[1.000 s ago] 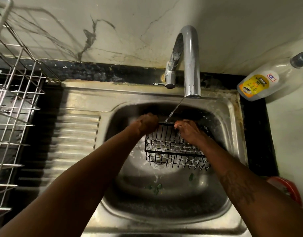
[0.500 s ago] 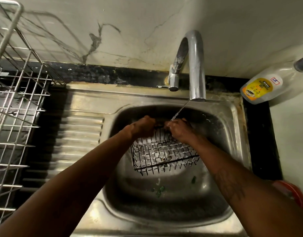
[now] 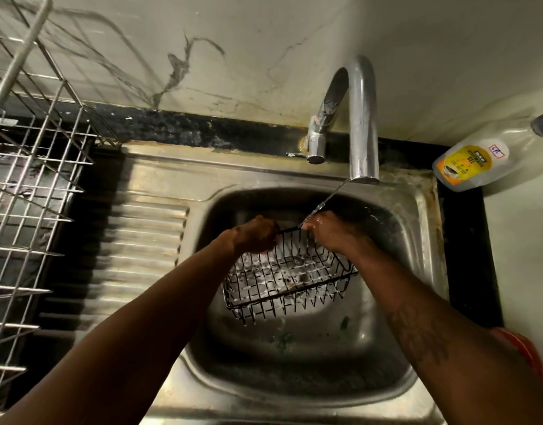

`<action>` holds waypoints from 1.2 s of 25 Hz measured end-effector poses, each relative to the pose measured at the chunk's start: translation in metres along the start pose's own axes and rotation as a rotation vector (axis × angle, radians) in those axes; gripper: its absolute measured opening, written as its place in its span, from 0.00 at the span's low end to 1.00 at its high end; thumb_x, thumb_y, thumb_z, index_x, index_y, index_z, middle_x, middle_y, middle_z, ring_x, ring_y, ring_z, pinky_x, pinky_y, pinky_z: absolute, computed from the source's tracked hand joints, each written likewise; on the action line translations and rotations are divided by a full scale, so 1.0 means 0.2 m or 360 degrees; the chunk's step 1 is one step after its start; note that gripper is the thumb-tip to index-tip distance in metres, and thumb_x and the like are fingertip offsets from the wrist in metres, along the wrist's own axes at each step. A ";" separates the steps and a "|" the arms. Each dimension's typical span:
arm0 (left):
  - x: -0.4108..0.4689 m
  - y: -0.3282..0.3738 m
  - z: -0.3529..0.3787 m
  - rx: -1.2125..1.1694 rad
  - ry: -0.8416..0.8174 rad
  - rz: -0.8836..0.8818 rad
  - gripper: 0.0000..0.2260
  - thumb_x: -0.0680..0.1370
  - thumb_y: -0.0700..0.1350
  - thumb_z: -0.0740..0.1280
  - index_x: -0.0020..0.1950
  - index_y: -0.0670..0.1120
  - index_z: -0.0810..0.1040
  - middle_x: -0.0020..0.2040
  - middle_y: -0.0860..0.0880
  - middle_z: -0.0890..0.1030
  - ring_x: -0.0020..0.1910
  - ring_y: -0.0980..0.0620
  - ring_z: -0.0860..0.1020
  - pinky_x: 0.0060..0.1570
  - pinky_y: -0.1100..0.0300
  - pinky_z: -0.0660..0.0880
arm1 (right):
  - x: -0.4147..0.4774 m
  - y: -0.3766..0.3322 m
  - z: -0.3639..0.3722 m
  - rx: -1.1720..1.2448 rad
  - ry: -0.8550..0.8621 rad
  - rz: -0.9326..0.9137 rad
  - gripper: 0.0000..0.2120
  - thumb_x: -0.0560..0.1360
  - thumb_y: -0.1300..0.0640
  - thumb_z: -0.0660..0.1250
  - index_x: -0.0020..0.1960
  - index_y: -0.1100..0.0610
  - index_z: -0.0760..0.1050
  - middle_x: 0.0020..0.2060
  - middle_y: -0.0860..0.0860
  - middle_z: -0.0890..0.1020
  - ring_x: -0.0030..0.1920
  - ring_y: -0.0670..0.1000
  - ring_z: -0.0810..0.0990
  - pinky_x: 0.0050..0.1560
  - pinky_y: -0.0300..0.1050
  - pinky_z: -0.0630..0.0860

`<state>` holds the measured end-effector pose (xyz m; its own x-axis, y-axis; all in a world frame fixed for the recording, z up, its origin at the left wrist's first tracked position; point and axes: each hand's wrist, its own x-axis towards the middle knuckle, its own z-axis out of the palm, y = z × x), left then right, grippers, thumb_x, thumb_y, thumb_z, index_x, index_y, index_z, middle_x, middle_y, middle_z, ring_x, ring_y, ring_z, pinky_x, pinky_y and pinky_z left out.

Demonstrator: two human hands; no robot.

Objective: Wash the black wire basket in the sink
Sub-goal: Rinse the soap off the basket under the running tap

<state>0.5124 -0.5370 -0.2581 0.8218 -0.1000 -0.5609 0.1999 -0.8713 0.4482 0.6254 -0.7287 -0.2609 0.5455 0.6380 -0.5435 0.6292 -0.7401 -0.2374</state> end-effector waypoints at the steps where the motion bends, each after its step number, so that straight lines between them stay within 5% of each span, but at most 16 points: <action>1: -0.04 0.05 -0.04 -0.0017 0.0018 -0.0013 0.13 0.83 0.43 0.62 0.64 0.37 0.77 0.64 0.38 0.78 0.65 0.39 0.76 0.60 0.52 0.72 | 0.02 -0.02 0.02 0.0067 -0.0004 -0.0010 0.12 0.80 0.58 0.62 0.59 0.47 0.80 0.56 0.50 0.82 0.53 0.53 0.80 0.56 0.54 0.79; 4: -0.24 0.20 -0.22 -0.0138 0.0157 0.0070 0.19 0.85 0.40 0.58 0.76 0.36 0.66 0.76 0.38 0.66 0.75 0.38 0.63 0.71 0.48 0.59 | 0.08 -0.06 0.07 0.0158 0.0013 -0.0084 0.11 0.78 0.57 0.64 0.55 0.44 0.80 0.52 0.48 0.83 0.52 0.52 0.82 0.55 0.54 0.80; 6: -0.25 0.24 -0.22 -0.0402 0.0116 -0.0064 0.19 0.85 0.40 0.58 0.76 0.37 0.67 0.76 0.38 0.66 0.75 0.38 0.64 0.73 0.47 0.60 | 0.12 -0.02 0.11 0.0176 0.0025 -0.0076 0.09 0.77 0.50 0.63 0.53 0.41 0.79 0.49 0.46 0.83 0.50 0.50 0.82 0.55 0.53 0.80; 8: -0.12 0.19 -0.10 -0.0457 0.0001 -0.0129 0.17 0.85 0.40 0.59 0.72 0.35 0.71 0.70 0.36 0.73 0.68 0.37 0.73 0.67 0.50 0.70 | 0.13 -0.01 0.10 0.0153 0.0084 -0.0107 0.08 0.78 0.48 0.61 0.50 0.40 0.80 0.45 0.45 0.83 0.47 0.48 0.82 0.54 0.55 0.80; 11: 0.00 0.08 -0.05 -0.0627 -0.0259 -0.0179 0.10 0.82 0.39 0.65 0.61 0.39 0.79 0.52 0.42 0.84 0.46 0.44 0.84 0.42 0.54 0.82 | 0.05 -0.07 0.03 0.0155 -0.0013 -0.0086 0.13 0.80 0.57 0.62 0.53 0.45 0.83 0.52 0.47 0.84 0.55 0.51 0.81 0.61 0.55 0.77; 14: 0.06 -0.09 -0.02 -0.0558 -0.0194 -0.0328 0.09 0.80 0.44 0.67 0.57 0.42 0.82 0.48 0.43 0.84 0.48 0.43 0.84 0.48 0.51 0.81 | 0.01 -0.02 -0.05 0.0034 -0.0057 -0.0007 0.13 0.81 0.61 0.63 0.63 0.52 0.80 0.61 0.52 0.76 0.61 0.54 0.75 0.66 0.53 0.71; 18: 0.07 -0.07 -0.01 -0.0480 0.0114 -0.0282 0.14 0.80 0.40 0.64 0.61 0.32 0.77 0.42 0.39 0.80 0.51 0.34 0.81 0.53 0.48 0.79 | 0.00 0.03 -0.06 0.0120 0.0012 0.0205 0.07 0.80 0.54 0.65 0.56 0.51 0.81 0.50 0.51 0.79 0.46 0.50 0.78 0.53 0.53 0.79; 22: 0.07 0.01 -0.06 -0.0570 0.0112 -0.0288 0.09 0.81 0.43 0.68 0.56 0.39 0.82 0.47 0.41 0.83 0.44 0.45 0.80 0.41 0.60 0.73 | 0.00 0.00 -0.07 0.0253 -0.0060 0.0197 0.08 0.79 0.49 0.66 0.57 0.49 0.79 0.55 0.51 0.75 0.51 0.52 0.77 0.56 0.56 0.78; 30: 0.14 0.07 -0.05 -0.0527 0.0203 -0.0114 0.13 0.80 0.46 0.70 0.62 0.41 0.82 0.57 0.42 0.83 0.54 0.46 0.81 0.45 0.66 0.68 | 0.03 -0.07 -0.08 0.0275 -0.0073 0.0074 0.12 0.77 0.50 0.70 0.60 0.49 0.79 0.54 0.51 0.79 0.52 0.52 0.79 0.55 0.52 0.79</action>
<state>0.5431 -0.5467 -0.2596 0.8553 0.0343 -0.5170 0.4039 -0.6692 0.6238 0.6289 -0.7111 -0.2487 0.5435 0.5949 -0.5922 0.4971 -0.7966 -0.3440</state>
